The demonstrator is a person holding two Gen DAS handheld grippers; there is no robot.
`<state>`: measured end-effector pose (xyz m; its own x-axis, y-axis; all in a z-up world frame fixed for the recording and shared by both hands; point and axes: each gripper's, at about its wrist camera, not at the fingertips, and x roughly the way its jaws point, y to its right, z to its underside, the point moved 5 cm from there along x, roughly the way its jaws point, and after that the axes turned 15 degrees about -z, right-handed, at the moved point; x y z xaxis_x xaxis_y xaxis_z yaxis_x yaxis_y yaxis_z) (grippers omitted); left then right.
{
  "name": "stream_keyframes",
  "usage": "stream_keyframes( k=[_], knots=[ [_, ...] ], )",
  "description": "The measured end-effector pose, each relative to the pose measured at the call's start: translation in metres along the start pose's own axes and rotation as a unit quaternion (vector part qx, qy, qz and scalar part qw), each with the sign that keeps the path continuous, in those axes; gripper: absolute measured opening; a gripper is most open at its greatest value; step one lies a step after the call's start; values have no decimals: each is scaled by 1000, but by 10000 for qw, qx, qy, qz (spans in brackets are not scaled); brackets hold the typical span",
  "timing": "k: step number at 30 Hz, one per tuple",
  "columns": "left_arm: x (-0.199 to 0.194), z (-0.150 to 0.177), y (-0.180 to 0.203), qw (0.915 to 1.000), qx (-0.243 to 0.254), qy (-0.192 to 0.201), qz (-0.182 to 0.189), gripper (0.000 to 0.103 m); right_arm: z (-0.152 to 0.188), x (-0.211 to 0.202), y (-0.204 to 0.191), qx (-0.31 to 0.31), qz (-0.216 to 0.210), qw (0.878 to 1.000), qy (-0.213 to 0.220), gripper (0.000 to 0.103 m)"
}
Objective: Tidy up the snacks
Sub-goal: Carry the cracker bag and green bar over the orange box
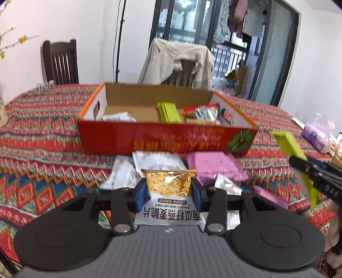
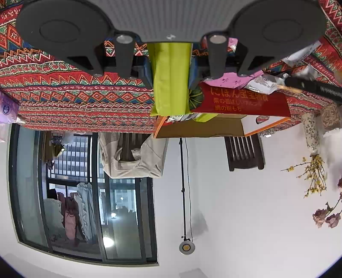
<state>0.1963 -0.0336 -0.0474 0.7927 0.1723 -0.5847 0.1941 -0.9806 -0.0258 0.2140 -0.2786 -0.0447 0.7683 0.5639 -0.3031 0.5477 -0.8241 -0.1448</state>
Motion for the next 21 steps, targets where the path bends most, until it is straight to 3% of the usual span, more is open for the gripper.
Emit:
stream_keyframes(
  k=[10, 16, 21],
  knots=[
    [-6, -55, -6, 9977, -51, 682, -22, 43, -54, 18, -21, -84, -135, 9996, 248, 34],
    [10, -91, -6, 9950, -246, 960, -150, 43, -93, 61, -35, -204, -154, 9993, 289, 34],
    [36, -113, -10, 9949, -365, 902, -270, 43, -116, 107, -37, -141, -86, 9994, 294, 34]
  ],
)
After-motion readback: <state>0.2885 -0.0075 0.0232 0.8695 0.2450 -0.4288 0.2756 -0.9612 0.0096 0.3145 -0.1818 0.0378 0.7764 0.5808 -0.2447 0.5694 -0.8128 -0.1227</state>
